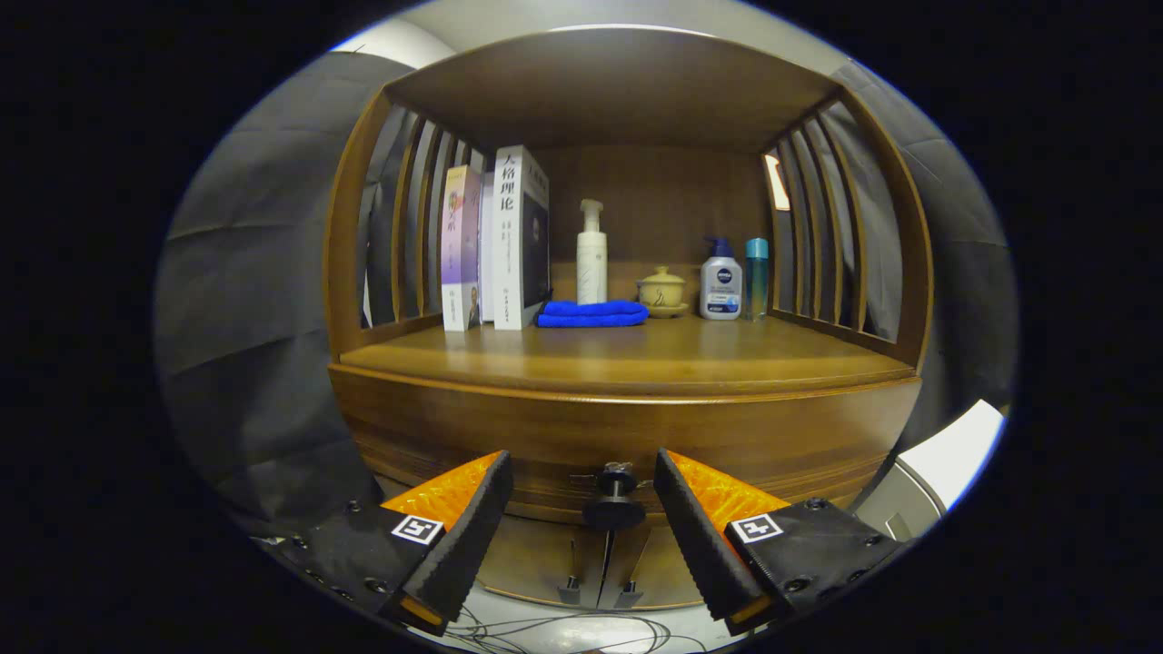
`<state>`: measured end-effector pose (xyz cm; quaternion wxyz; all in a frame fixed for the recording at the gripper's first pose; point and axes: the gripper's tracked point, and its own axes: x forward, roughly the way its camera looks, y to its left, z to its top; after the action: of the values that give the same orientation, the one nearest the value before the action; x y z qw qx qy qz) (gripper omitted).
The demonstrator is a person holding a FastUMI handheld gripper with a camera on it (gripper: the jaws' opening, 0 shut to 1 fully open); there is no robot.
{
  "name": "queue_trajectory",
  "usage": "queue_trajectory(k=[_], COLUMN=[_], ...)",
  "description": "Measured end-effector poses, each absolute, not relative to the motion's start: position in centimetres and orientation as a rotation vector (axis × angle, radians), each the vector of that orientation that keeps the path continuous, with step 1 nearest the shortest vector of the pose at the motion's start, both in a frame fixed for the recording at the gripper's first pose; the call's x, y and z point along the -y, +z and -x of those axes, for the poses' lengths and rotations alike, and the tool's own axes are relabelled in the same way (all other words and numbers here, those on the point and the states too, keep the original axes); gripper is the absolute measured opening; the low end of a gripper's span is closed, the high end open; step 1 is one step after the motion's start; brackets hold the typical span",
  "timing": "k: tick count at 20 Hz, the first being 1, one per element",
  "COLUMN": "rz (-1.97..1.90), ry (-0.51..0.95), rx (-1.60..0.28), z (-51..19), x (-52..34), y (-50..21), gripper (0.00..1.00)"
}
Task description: Pull open the drawer, take out the items inside it, and place them on the countertop above the cabinet.
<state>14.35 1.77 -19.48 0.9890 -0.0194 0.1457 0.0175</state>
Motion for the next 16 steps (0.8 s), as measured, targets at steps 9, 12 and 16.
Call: queue_trajectory(k=[9, 12, 16], rz=[0.058, 0.033, 0.069], ry=[0.008, 0.013, -0.022], rx=[-0.344, -0.332, -0.333], z=[-15.9, -15.9, -15.9], x=[-0.6, -0.7, 0.6], y=[-22.8, -22.9, -23.1], gripper=[1.00, 0.97, 0.65])
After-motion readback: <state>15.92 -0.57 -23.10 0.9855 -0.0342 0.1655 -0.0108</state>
